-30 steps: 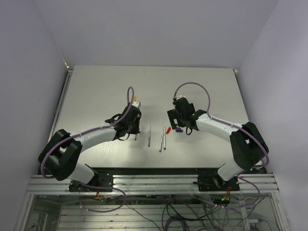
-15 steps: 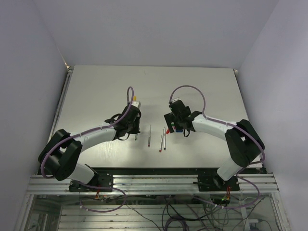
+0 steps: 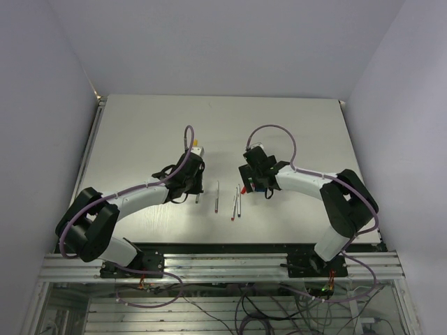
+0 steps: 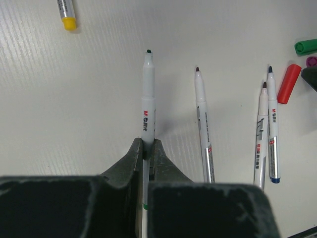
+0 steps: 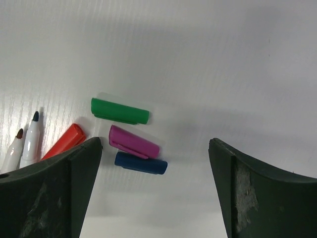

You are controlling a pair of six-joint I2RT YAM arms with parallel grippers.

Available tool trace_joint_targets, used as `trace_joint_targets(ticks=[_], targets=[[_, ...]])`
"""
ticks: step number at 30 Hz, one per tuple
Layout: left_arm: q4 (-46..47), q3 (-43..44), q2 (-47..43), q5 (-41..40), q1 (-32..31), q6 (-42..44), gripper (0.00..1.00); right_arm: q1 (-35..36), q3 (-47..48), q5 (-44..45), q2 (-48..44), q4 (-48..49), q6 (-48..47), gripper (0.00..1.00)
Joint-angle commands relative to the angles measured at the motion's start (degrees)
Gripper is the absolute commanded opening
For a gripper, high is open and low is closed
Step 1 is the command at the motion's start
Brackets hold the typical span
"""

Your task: Insert the pens into the pen caps

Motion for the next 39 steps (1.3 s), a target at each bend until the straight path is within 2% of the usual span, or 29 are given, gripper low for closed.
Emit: trace_joint_targets(ticks=[1, 12, 15, 22, 31, 39], targets=[[1.69, -0.22, -0.22, 1.27, 0.37, -0.06, 0.07, 0.21, 1.42, 2.19, 2.52, 0.92, 1.17, 0.89], [1.46, -0.74, -1.23, 0.78, 0.36, -0.04, 0.07, -0.37, 4.21, 7.10, 7.75, 1.59, 3.03, 0.84], [1.21, -0.59, -1.20, 0.52, 0.36, -0.04, 0.07, -1.01, 5.75, 8.25, 9.11, 1.01, 3.44, 0.77], [0.86, -0.41, -1.39, -0.07, 0.37, 0.03, 0.07, -2.55, 6.03, 5.68, 9.28, 1.95, 3.86, 0.52], [0.85, -0.18, -1.20, 0.01, 0.36, 0.03, 0.07, -2.71, 4.97, 0.59, 8.01, 1.67, 5.67, 0.40], [0.81, -0.31, -1.29, 0.15, 0.38, 0.11, 0.07, -2.59, 0.12, -4.94, 6.15, 2.33, 9.37, 0.33]])
